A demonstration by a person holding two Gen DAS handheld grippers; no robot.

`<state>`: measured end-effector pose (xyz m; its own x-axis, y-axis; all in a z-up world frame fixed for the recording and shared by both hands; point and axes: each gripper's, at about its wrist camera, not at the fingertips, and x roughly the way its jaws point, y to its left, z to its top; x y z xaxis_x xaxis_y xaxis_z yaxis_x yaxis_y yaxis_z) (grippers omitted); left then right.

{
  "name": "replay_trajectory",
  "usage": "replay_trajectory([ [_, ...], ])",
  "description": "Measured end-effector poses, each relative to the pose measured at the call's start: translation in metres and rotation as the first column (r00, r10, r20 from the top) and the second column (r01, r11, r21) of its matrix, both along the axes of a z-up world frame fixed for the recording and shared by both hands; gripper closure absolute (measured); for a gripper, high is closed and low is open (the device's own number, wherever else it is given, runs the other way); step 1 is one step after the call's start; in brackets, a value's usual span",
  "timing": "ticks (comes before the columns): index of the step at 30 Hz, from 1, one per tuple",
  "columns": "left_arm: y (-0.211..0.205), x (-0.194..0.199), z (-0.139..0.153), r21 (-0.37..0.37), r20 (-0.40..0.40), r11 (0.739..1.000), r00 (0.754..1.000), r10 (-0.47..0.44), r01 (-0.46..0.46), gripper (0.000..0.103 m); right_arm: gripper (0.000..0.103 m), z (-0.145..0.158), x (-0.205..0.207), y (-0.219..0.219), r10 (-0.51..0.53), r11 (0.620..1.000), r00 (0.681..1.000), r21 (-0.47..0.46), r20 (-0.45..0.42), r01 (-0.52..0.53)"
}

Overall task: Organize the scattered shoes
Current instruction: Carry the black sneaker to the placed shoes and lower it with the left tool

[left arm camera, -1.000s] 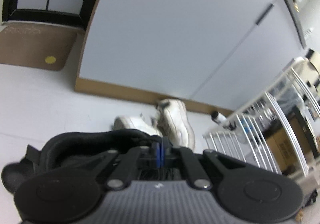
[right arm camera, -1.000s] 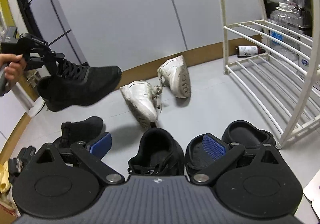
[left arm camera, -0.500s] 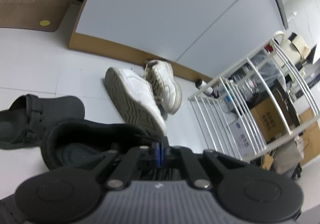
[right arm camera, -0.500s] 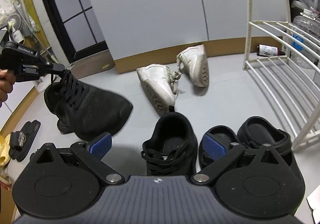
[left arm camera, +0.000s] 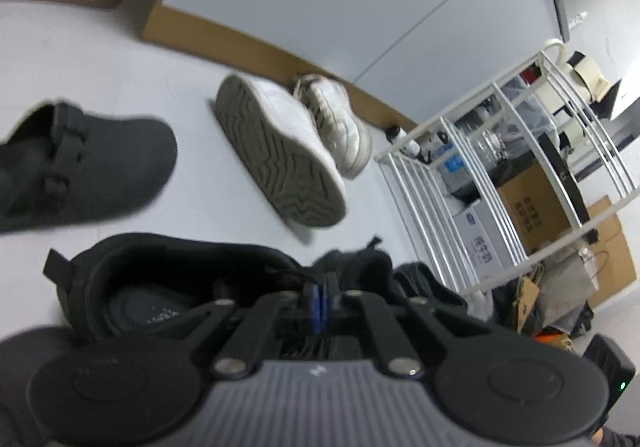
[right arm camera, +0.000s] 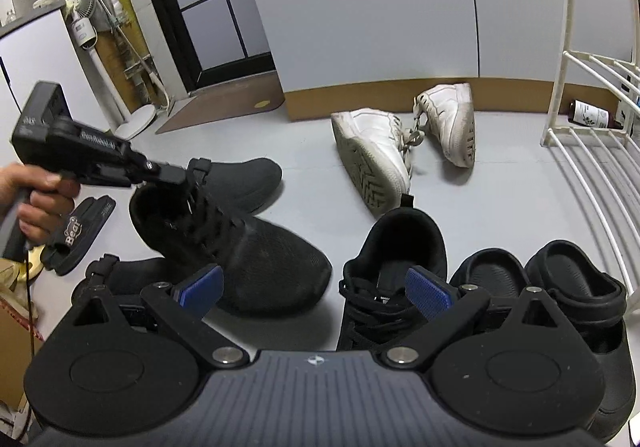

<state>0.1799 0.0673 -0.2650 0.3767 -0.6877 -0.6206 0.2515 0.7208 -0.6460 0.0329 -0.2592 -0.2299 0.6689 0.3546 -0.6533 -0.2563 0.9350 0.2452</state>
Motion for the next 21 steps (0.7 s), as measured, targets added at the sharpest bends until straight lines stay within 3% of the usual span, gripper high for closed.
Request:
replay_trajectory([
  [4, -0.002, 0.000, -0.019, 0.007, -0.028, 1.000, 1.000, -0.011, 0.011, 0.102, 0.003, -0.005, 0.002, 0.007, 0.026, 1.000, 0.999, -0.004, -0.020, -0.026],
  [10, 0.013, 0.001, -0.042, 0.036, -0.107, 0.998, 0.993, 0.051, -0.047, 0.100, 0.003, -0.009, 0.003, 0.016, 0.059, 0.998, 0.998, -0.004, -0.034, -0.059],
  [13, 0.020, -0.003, -0.037, 0.056, -0.107, 0.995, 0.991, 0.083, -0.077, 0.086, 0.003, -0.012, 0.004, 0.019, 0.063, 0.998, 0.997, -0.005, -0.044, -0.064],
  [15, 0.025, -0.008, -0.033, 0.066, -0.098, 0.991, 0.988, 0.120, -0.114, 0.063, 0.003, -0.015, 0.005, 0.020, 0.069, 0.998, 0.996, -0.006, -0.052, -0.069],
  [17, 0.029, -0.014, -0.027, 0.067, -0.082, 0.988, 0.986, 0.145, -0.140, 0.052, 0.003, -0.016, 0.005, 0.022, 0.077, 0.997, 0.996, -0.008, -0.055, -0.077],
  [21, 0.040, -0.029, -0.016, 0.080, -0.055, 0.979, 0.980, 0.191, -0.187, 0.049, 0.003, -0.018, 0.006, 0.028, 0.099, 0.995, 0.993, -0.011, -0.057, -0.100],
])
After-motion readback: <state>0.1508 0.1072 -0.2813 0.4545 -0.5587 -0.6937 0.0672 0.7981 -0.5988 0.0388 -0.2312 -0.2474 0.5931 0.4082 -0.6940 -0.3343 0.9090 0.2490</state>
